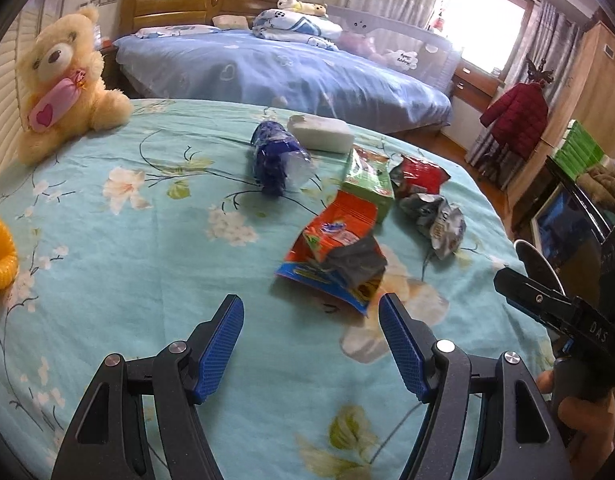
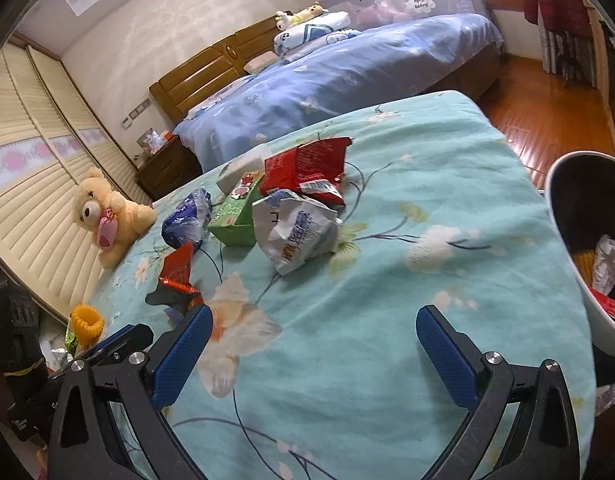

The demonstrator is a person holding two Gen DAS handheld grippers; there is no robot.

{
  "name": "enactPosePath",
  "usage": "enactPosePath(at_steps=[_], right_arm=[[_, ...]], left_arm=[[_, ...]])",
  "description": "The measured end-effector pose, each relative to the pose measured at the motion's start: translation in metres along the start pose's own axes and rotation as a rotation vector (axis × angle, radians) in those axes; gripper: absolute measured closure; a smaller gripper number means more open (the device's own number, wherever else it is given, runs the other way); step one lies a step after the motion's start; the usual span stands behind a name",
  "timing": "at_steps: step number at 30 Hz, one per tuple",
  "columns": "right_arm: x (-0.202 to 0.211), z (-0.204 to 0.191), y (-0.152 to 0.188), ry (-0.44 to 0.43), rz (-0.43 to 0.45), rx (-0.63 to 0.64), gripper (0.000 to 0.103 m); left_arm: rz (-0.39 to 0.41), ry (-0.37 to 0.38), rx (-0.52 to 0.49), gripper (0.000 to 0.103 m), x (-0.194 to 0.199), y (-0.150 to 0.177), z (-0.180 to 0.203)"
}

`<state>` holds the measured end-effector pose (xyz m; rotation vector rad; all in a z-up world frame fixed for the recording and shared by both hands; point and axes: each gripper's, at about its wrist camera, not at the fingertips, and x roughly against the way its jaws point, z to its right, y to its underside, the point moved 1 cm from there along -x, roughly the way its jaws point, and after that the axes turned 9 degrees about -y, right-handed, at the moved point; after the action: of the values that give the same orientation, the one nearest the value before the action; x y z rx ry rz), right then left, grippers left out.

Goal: Collect trash
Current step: 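Move both tools back to the trash on the bed, then grasp the orange snack bag with left tool while right tool grasps white crumpled wrapper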

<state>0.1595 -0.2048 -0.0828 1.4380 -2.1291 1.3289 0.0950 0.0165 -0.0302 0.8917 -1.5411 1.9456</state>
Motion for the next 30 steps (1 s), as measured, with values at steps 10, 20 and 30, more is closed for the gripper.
enactPosePath(at_steps=[10,20,30], right_arm=[[-0.028,0.000,-0.018,-0.014,-0.012,-0.001,0.001],[-0.054,-0.002,-0.033,0.015,-0.039,0.031,0.030],[-0.038,0.001,-0.023,0.017,-0.027,0.034,0.070]], left_arm=[[0.016,-0.032,-0.053,0.035,-0.019,-0.016,0.004],[-0.034,-0.013,-0.085,0.072,-0.048,-0.024,0.012],[-0.008,0.024,-0.100,0.102,-0.044,-0.023,0.016]])
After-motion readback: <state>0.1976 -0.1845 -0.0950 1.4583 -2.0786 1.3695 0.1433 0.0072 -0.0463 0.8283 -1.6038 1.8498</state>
